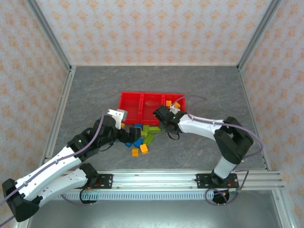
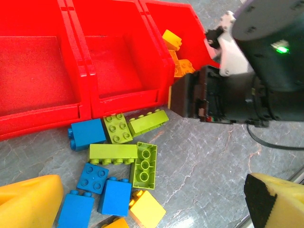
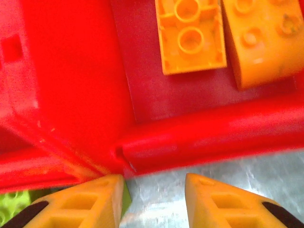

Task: Sort the legos into containers by color
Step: Move the container to the center of the table.

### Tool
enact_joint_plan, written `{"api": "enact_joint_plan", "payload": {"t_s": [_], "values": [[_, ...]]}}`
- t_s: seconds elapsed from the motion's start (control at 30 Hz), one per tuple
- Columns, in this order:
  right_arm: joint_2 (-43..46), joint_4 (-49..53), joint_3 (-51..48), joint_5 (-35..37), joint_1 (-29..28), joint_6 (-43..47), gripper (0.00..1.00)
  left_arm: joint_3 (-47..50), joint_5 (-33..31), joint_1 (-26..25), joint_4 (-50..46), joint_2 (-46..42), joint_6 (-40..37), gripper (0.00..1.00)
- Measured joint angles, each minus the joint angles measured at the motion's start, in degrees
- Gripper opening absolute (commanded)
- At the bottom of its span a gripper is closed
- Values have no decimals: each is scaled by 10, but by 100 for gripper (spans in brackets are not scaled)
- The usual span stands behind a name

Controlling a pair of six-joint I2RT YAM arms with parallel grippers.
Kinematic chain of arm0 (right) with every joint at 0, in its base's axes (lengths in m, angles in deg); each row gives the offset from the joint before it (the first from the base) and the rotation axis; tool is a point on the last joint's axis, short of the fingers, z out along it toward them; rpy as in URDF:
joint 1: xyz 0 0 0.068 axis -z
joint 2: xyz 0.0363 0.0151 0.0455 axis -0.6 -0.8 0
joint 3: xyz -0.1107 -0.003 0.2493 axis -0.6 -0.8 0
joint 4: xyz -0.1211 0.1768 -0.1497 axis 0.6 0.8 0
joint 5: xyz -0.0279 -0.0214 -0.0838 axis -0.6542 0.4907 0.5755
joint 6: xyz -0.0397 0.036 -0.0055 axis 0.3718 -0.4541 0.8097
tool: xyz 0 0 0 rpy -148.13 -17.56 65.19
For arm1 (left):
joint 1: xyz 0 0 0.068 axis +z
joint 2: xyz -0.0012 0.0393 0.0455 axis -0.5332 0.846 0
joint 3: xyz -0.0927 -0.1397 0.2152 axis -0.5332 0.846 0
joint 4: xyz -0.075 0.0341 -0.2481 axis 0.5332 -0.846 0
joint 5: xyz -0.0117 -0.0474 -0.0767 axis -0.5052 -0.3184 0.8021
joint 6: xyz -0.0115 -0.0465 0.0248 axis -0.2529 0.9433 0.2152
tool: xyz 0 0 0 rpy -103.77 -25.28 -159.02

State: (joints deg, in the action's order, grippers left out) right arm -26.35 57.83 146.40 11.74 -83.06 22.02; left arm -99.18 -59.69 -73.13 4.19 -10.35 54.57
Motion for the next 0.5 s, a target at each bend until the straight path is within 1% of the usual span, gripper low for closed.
{"api": "enact_joint_plan", "payload": {"t_s": [0.2,0.37,0.43,0.5], "values": [[-62,-4,79,9,34,86,39,0,9,0,0,-1,-3,99],[-60,-19,98,8,49,182,40,4,8,0,0,-22,-3,99],[-45,-19,97,-4,49,235,46,5,8,0,0,-34,-3,99],[-15,-21,94,-27,49,298,57,5,4,0,0,-52,-3,99]]}}
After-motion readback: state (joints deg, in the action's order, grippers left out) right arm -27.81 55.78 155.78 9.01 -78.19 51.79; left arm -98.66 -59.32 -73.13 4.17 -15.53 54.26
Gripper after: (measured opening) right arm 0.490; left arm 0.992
